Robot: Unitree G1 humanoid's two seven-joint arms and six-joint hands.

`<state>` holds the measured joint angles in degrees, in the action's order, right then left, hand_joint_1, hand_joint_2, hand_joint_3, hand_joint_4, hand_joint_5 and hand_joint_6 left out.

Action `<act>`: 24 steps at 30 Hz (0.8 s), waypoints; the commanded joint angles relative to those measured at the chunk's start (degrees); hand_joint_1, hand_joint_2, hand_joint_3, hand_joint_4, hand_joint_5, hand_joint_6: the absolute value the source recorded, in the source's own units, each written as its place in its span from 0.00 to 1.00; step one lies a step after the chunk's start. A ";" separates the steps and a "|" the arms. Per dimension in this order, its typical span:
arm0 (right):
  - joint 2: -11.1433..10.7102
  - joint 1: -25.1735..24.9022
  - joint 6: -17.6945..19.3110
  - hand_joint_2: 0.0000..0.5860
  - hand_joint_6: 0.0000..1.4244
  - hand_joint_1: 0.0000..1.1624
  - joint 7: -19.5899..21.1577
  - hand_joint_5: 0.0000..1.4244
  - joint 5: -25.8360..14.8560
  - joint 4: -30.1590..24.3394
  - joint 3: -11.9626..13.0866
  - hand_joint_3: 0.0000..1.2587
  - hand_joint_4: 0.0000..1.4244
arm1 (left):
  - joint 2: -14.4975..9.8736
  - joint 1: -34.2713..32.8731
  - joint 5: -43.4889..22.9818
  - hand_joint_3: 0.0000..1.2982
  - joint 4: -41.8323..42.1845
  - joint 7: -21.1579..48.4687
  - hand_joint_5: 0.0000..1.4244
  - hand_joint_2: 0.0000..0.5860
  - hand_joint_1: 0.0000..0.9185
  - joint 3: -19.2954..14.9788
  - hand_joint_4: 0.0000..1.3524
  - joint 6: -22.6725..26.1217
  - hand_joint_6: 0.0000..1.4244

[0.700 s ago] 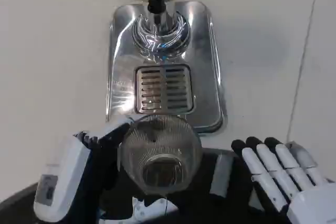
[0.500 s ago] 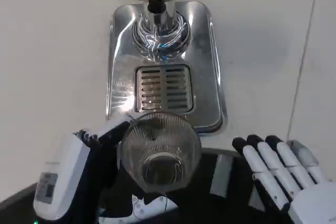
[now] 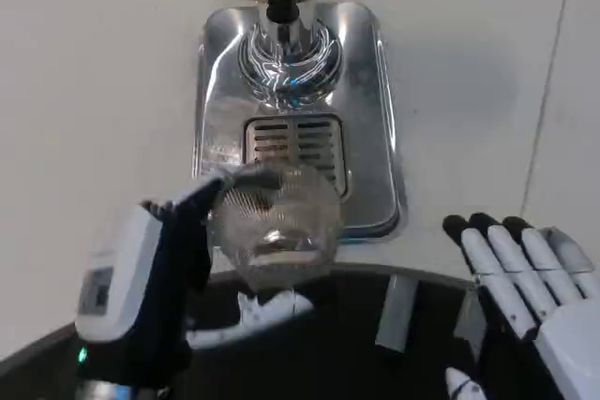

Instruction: Grasp the cup under the faucet to collect the drink, then remove the cup.

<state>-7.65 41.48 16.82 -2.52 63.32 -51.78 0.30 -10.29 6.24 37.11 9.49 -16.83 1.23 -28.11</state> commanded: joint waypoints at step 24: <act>-0.45 -5.33 -5.28 1.00 0.00 0.03 -7.47 0.00 -0.92 -1.58 1.92 0.00 0.00 | -5.07 -34.36 1.77 0.94 -40.64 -14.99 0.97 0.15 0.79 5.08 0.95 4.93 1.00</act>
<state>-7.77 36.00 11.69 -9.31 63.03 -52.45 1.87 -14.46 -25.92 38.93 -28.39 -30.04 5.86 -23.59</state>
